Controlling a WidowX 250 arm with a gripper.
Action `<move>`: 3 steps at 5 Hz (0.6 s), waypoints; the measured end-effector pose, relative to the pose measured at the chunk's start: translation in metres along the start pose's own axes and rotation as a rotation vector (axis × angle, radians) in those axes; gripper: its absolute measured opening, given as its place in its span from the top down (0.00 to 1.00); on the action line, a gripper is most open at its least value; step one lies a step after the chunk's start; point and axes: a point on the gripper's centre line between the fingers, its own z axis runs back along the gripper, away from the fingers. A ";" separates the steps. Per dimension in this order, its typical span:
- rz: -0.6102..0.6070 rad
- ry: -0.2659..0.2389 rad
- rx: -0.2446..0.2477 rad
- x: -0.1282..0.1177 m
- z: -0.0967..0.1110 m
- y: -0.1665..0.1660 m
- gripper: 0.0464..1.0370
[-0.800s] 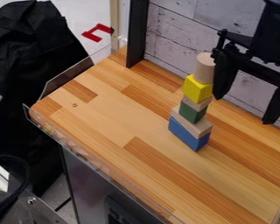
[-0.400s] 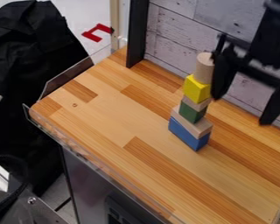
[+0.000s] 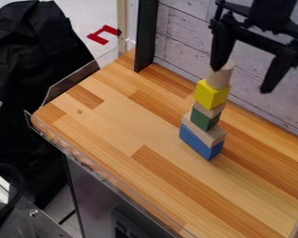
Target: Move the cylinder to the left side of the table.
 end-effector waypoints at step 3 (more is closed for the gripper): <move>0.057 0.000 -0.035 0.016 0.009 0.034 0.04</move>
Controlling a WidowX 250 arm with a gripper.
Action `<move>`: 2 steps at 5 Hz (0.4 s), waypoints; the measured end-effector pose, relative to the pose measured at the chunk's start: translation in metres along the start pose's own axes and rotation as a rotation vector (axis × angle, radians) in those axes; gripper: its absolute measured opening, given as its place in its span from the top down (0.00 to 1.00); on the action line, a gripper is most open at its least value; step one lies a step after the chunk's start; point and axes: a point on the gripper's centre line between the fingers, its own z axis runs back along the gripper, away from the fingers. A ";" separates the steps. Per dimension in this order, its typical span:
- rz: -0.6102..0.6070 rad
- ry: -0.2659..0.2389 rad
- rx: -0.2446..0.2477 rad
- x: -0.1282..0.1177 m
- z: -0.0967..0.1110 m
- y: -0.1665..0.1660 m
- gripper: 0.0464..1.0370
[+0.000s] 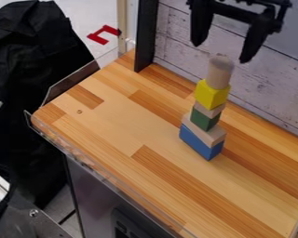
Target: Move the cylinder to the left side of the table.
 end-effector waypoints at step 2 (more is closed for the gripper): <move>-0.006 0.065 -0.014 0.007 -0.019 0.003 0.04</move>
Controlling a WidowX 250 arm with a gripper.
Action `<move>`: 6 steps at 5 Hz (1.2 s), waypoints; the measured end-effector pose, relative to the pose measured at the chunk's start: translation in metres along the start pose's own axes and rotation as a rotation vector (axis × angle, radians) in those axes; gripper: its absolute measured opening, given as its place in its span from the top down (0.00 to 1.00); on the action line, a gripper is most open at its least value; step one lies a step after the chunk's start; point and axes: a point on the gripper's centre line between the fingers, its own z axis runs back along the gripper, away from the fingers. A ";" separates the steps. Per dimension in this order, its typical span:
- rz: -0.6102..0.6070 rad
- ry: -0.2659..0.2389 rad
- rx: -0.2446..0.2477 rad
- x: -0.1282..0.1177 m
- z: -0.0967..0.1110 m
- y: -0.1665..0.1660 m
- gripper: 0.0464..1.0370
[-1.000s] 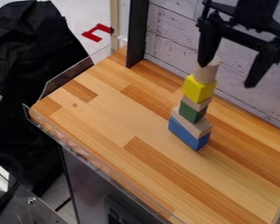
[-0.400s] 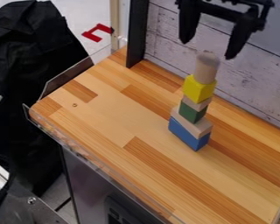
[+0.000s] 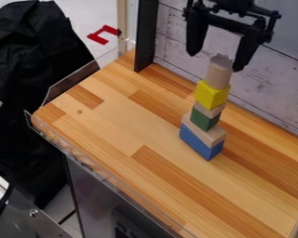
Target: Move the cylinder to the left side of the table.
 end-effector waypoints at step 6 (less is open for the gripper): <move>0.027 0.031 -0.008 0.008 -0.017 -0.002 0.50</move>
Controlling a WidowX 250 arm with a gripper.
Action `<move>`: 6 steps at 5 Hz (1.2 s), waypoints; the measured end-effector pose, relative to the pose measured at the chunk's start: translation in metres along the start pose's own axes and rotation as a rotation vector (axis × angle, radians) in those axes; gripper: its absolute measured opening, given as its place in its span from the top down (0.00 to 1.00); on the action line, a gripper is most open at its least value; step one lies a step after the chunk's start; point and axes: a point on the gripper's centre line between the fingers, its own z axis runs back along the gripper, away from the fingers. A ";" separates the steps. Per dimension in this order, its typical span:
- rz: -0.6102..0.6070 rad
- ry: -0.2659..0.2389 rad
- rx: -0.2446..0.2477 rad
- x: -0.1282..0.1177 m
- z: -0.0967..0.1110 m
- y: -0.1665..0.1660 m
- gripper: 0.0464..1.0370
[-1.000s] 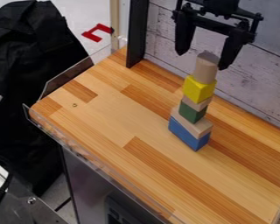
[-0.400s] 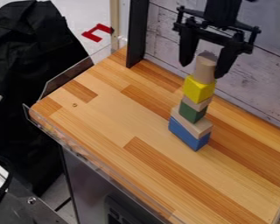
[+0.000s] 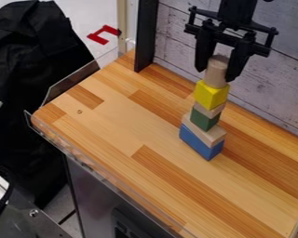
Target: Move the cylinder to the left side of the table.
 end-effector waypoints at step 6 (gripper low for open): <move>0.249 0.002 -0.034 0.012 0.002 0.096 0.50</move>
